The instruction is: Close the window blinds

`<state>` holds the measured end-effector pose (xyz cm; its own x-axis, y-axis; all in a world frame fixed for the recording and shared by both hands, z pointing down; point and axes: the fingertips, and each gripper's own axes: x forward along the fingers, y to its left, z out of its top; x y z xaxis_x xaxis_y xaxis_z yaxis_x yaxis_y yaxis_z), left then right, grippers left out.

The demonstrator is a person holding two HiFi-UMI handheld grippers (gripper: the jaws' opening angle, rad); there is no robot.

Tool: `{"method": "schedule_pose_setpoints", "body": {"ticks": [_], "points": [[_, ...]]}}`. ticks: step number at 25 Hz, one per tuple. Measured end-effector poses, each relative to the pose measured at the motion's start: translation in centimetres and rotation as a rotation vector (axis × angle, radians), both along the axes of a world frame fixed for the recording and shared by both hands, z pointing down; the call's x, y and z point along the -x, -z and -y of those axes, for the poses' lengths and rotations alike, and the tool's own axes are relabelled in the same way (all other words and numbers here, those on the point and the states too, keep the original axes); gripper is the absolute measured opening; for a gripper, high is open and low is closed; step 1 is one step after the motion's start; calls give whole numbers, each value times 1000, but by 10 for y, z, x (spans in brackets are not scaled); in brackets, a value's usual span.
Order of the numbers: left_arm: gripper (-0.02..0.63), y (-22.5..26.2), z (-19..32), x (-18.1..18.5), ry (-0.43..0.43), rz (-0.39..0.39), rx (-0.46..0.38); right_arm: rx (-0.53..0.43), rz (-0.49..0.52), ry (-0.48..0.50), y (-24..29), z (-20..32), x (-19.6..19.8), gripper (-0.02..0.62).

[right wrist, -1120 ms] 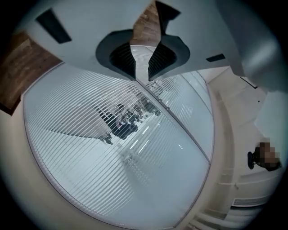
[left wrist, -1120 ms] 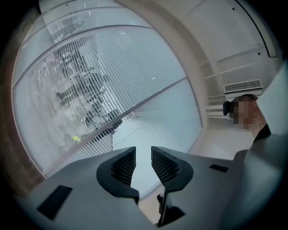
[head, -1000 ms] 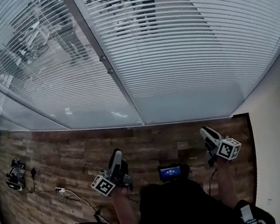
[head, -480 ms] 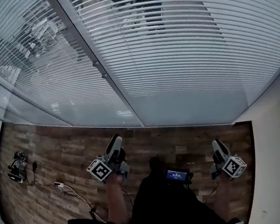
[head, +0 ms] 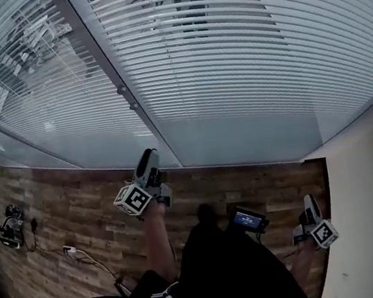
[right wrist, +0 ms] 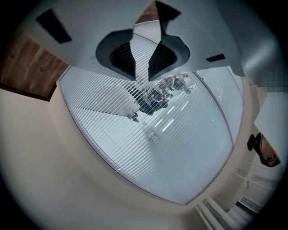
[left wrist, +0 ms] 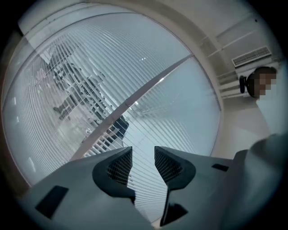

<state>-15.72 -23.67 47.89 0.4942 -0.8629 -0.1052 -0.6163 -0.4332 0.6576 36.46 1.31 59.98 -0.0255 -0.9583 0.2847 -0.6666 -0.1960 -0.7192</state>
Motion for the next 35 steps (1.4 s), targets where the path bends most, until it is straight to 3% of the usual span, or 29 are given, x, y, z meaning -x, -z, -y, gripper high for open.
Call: {"method": "schedule_pose_setpoints", "body": {"ticks": [5,11,16,21,26,33,35], "points": [[186,5,64,14,65,150,13,-175,-11,130,56,77,47,94],[209,-9,116,43,192,293,38,-117,-66,145,54,106,66,94],[209,-4,152,51,243,364,48,-95,-17,171,46,128,72,94],[208,-13,169,55,281,368,79,-129,-56,200,51,153,55,94],[207,-31,175,53,289,354,105,-98,-27,143,23,152,18,94],[207,-25,192,59,314,374,128,-145,9,167,28,168,18,94],[178,-23,192,57,313,390,124,-152,1,176,30,171,17,94]]}}
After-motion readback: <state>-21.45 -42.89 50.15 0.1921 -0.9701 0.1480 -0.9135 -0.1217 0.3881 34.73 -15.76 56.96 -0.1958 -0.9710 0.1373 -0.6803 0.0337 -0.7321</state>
